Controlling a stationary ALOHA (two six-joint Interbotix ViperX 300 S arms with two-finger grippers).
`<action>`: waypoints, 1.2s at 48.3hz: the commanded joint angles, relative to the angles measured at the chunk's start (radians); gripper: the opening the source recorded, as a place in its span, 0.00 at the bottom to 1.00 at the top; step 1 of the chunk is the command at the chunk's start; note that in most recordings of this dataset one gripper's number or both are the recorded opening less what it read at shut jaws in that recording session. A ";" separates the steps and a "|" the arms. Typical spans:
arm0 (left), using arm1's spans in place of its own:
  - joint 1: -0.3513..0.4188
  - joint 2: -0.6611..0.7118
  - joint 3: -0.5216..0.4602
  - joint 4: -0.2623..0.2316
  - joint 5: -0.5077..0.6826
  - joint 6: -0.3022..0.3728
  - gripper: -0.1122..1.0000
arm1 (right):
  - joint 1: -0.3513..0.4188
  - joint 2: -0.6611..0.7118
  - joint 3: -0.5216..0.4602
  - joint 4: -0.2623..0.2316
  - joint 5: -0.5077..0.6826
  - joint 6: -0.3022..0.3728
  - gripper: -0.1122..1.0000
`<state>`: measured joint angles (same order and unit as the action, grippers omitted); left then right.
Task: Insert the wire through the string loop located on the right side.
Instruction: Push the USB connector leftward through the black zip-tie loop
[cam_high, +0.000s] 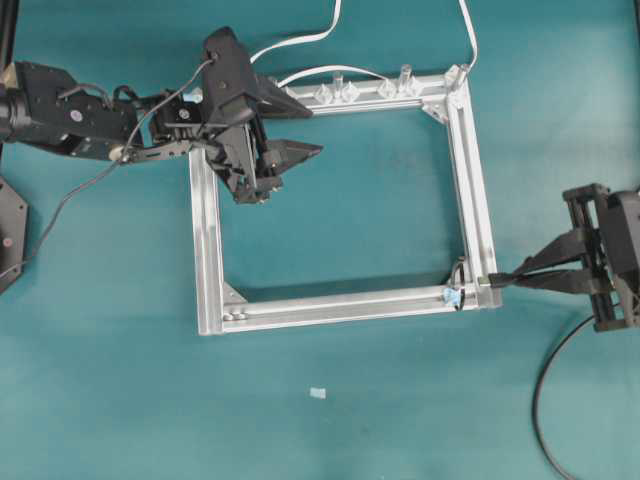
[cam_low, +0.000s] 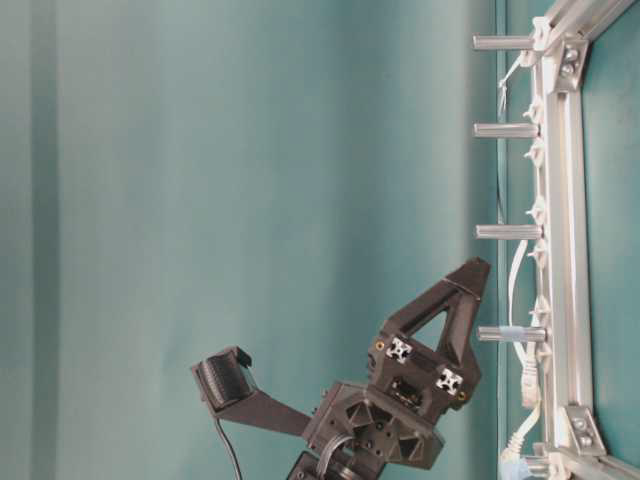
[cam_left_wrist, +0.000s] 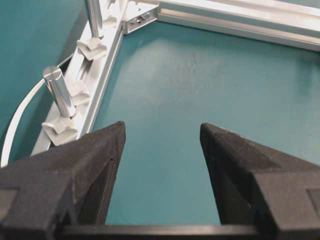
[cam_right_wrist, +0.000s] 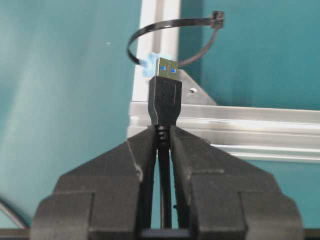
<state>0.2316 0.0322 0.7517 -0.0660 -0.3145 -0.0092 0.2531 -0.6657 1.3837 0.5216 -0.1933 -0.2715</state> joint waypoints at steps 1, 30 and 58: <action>-0.005 -0.021 -0.017 0.003 -0.005 -0.008 0.65 | -0.015 0.003 -0.006 -0.011 -0.002 0.000 0.21; -0.005 -0.021 -0.014 0.003 -0.005 -0.006 0.65 | -0.037 0.003 -0.005 -0.012 0.043 0.000 0.21; -0.005 -0.021 -0.014 0.003 -0.006 -0.006 0.65 | -0.037 0.002 -0.006 -0.012 0.041 0.000 0.21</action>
<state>0.2301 0.0322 0.7517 -0.0660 -0.3145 -0.0092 0.2178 -0.6657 1.3944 0.5123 -0.1473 -0.2715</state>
